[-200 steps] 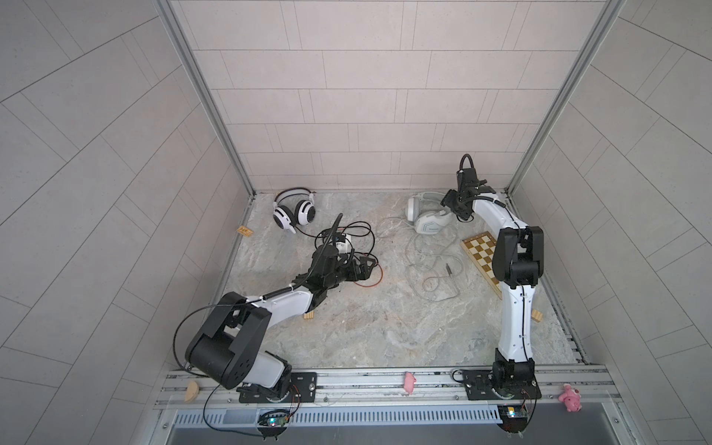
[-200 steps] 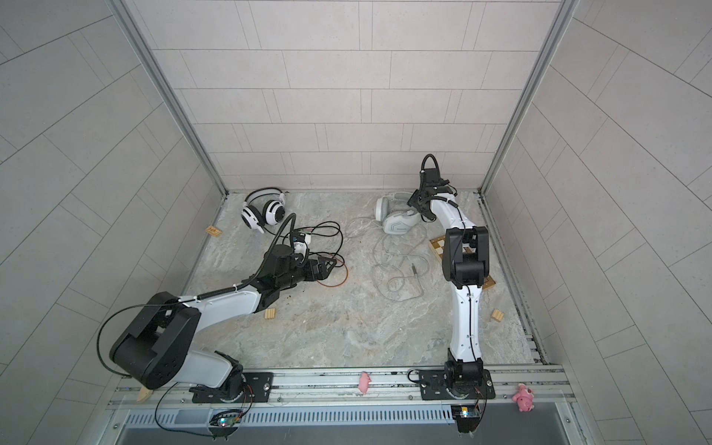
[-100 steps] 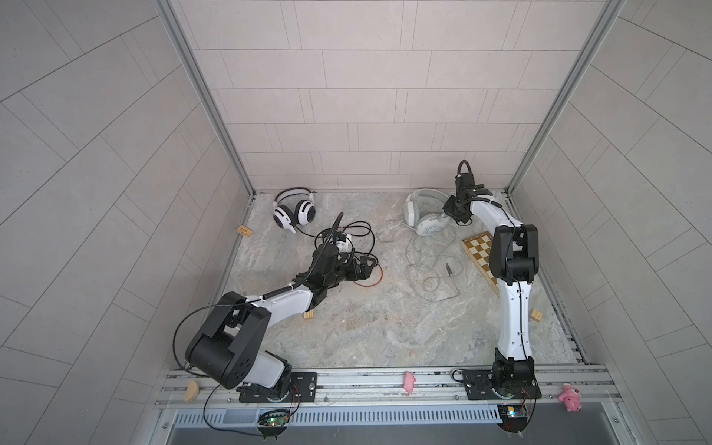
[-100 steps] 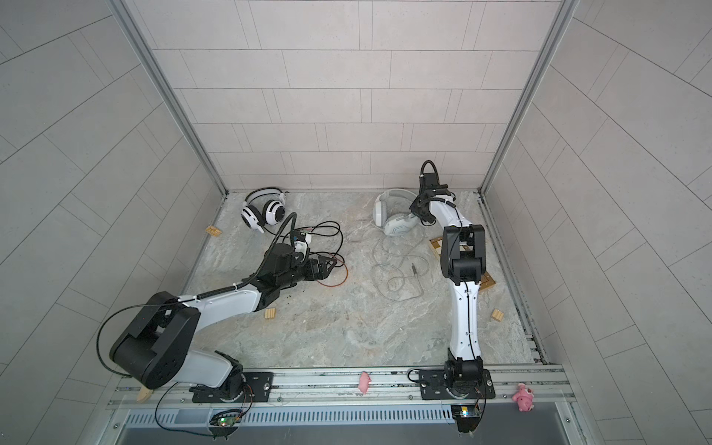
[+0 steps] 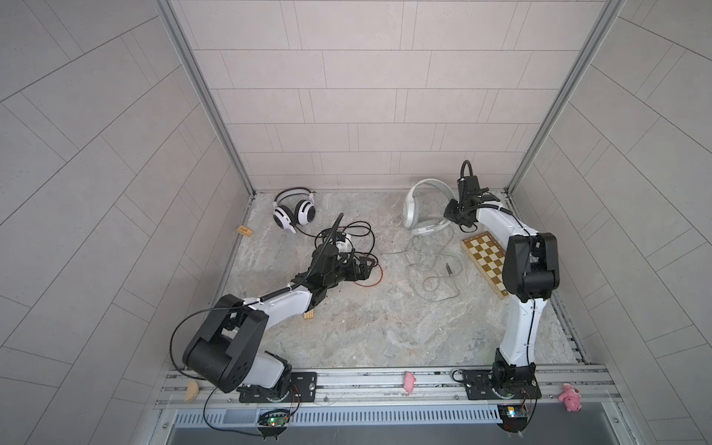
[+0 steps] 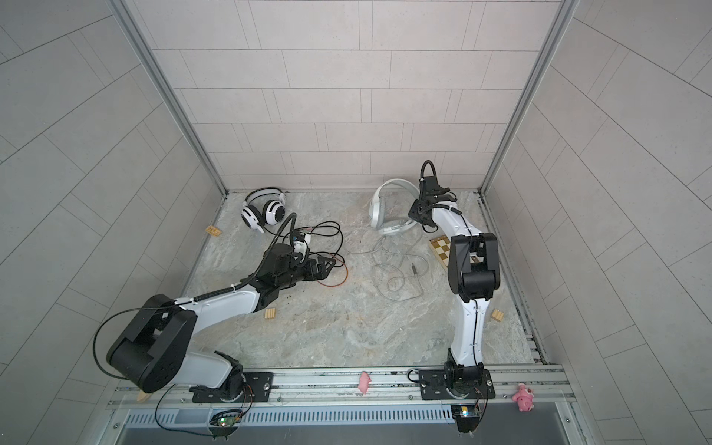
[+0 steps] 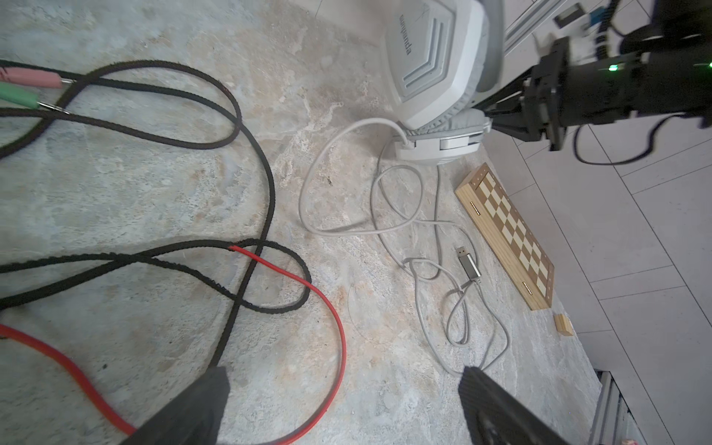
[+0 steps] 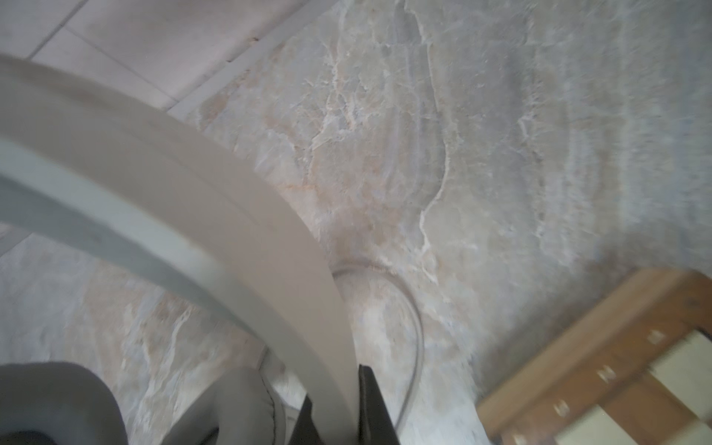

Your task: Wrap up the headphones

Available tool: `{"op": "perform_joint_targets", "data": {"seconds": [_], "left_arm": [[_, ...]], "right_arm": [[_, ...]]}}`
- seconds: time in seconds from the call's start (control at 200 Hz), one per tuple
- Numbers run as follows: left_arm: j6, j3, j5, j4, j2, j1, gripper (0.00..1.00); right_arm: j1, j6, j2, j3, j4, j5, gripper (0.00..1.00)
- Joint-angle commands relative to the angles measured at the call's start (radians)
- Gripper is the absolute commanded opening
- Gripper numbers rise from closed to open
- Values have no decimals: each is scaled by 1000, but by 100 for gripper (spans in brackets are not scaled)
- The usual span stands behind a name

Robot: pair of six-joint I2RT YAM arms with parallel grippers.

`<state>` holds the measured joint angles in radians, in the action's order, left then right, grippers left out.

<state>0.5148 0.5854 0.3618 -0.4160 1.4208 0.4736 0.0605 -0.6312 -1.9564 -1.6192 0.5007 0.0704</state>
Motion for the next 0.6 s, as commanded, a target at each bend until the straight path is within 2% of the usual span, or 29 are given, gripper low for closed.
{"op": "perform_joint_targets", "data": {"seconds": [0.0, 0.16, 0.385, 0.47, 0.595], "left_arm": [[-33, 25, -24, 18, -46, 4, 100], [-41, 15, -36, 40, -94, 4, 100], [-121, 39, -74, 147, -187, 4, 100], [-122, 128, -64, 293, -195, 5, 100], [-55, 253, 12, 395, -204, 20, 100]], "right_arm": [[58, 69, 249, 135, -140, -92, 2], [178, 139, 548, 441, -249, -259, 2], [387, 169, 873, 750, -294, -481, 2], [390, 187, 923, 776, -309, -491, 1], [398, 213, 916, 716, -220, -486, 1]]}}
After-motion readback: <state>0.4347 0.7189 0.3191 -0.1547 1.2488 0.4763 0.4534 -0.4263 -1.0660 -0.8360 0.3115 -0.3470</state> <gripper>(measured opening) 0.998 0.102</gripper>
